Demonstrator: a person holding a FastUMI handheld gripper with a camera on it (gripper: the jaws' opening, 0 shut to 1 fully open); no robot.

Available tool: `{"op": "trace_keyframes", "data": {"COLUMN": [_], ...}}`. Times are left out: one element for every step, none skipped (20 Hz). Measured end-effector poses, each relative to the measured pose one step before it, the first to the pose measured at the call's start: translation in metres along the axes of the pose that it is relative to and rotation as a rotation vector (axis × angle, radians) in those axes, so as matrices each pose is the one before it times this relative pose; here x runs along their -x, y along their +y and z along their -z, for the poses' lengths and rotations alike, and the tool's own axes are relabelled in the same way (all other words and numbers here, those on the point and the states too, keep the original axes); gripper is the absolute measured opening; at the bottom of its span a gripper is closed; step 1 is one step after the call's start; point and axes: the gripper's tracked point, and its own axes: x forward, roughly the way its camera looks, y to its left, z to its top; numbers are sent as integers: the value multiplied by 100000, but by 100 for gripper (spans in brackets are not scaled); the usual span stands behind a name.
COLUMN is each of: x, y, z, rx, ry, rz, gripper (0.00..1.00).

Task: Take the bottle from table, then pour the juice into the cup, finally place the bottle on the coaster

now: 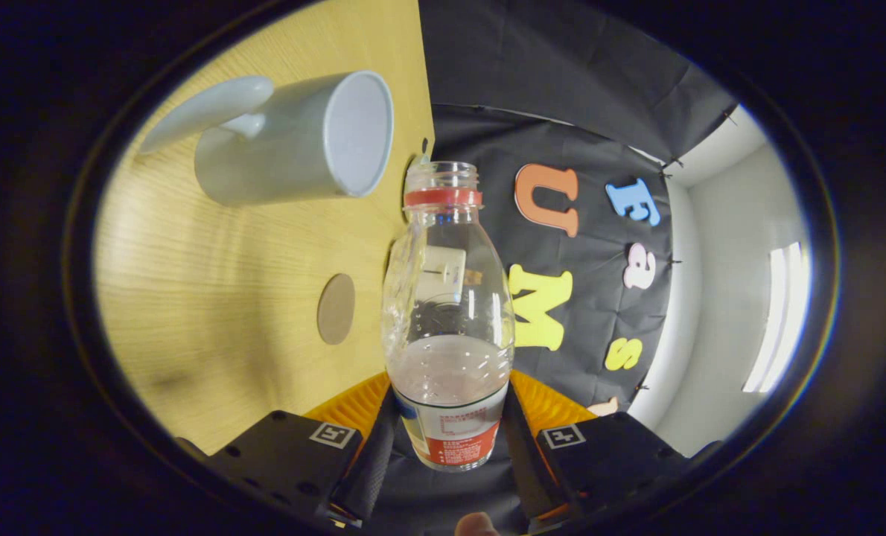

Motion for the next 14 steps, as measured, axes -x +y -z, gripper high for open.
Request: {"op": "trace_keyframes", "data": {"x": [20, 81, -219, -51, -97, -81, 42, -101, 0, 28, -103, -72, 89, -15], "y": [-50, -127, -267, -106, -175, -100, -56, -141, -64, -26, -112, -131, 21, -159], "z": [-170, -48, 115, 60, -191, 41, 64, 50, -147, 19, 20, -6, 113, -87], "rx": [800, 801, 706, 626, 557, 338, 286, 379, 395, 422, 277, 255, 260, 299], "ry": [-219, -130, 14, -141, 80, -67, 53, 136, -86, 33, -216, -210, -81, -82], "rz": [279, 280, 79, 233, 196, 119, 90, 46, 109, 30, 51, 200, 250, 183], "gripper": [76, 76, 76, 76, 76, 76, 76, 76, 76, 76, 76, 76, 76, 76]}}
